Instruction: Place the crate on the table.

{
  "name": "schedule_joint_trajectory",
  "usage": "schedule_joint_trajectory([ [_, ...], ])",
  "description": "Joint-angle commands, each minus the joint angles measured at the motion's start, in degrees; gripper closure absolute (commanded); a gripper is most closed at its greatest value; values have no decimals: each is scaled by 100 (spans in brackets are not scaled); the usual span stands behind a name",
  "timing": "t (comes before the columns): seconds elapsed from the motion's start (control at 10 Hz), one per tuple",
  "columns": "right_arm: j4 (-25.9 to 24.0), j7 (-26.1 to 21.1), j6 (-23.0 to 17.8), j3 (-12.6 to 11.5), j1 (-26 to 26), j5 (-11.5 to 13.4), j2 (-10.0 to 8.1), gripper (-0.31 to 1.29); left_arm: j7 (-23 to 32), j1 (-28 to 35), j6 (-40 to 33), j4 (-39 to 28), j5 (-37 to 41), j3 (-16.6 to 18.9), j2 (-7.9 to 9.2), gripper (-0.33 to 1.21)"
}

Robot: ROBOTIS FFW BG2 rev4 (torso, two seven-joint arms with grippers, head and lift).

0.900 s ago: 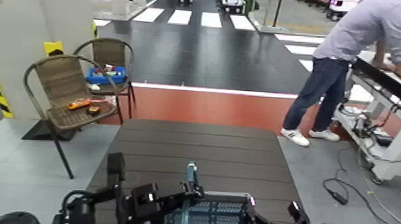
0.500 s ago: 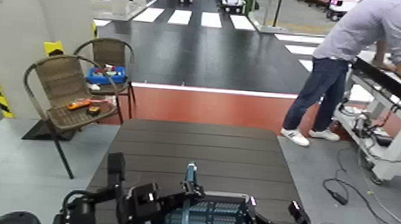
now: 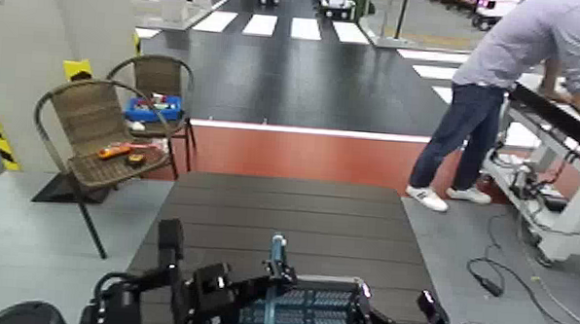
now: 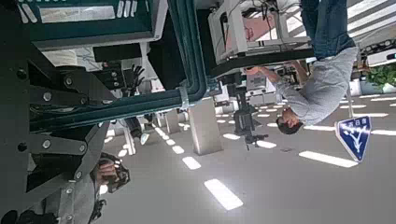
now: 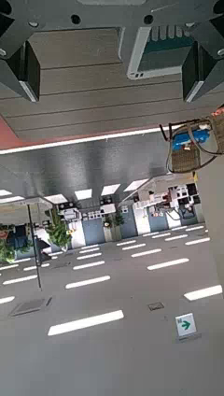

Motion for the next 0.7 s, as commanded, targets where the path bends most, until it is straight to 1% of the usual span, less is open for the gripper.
schedule_joint_trajectory([
  [0.1, 19, 0, -8, 11, 0, -27, 0, 15, -16, -260, -106, 309, -288, -81, -18, 120],
  [0.3, 37, 0, -17, 19, -9, -27, -9, 15, -385, -550, -388, 547, -895, -195, 18, 120],
  [0.4, 28, 0, -8, 19, -9, -27, -9, 15, -667, -743, -476, 696, -1220, -239, -18, 120],
  [0.5, 37, 0, 0, 28, -18, -36, -9, 15, -728, -910, -511, 819, -1352, -257, -35, 120],
  [0.7, 37, 0, 9, 37, -27, -27, -9, 15, -895, -1235, -590, 1197, -1510, -433, -26, 120],
])
